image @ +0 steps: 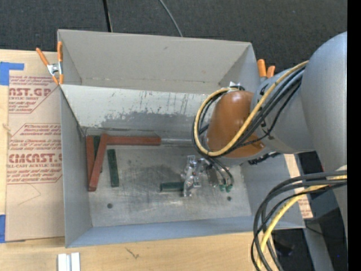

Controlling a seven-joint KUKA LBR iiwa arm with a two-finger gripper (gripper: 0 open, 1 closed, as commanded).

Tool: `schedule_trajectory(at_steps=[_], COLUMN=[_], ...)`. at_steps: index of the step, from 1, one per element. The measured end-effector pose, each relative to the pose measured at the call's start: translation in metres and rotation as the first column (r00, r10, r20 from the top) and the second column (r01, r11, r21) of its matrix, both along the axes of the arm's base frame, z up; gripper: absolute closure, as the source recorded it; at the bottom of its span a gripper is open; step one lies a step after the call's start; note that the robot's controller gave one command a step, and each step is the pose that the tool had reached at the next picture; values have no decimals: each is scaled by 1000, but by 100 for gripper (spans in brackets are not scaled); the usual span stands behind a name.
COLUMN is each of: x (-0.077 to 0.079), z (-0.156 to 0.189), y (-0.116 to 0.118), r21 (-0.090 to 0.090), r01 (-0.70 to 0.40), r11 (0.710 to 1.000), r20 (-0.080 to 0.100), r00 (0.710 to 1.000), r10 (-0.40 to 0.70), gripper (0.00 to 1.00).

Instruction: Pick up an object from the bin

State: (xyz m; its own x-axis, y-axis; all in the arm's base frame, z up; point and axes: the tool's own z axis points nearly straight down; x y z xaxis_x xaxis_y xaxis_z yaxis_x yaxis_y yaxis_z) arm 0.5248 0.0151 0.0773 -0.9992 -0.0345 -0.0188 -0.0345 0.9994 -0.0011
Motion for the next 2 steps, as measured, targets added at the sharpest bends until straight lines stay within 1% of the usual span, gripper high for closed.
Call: schedule_trajectory(at_steps=[1, 2], x=[0, -17], z=[0, 198], y=[0, -16], r21=[0, 1], r01=[0, 64], r11=[1000, 998], r20=[0, -22], r00=[1000, 998], r10=[0, -64], gripper=[100, 100])
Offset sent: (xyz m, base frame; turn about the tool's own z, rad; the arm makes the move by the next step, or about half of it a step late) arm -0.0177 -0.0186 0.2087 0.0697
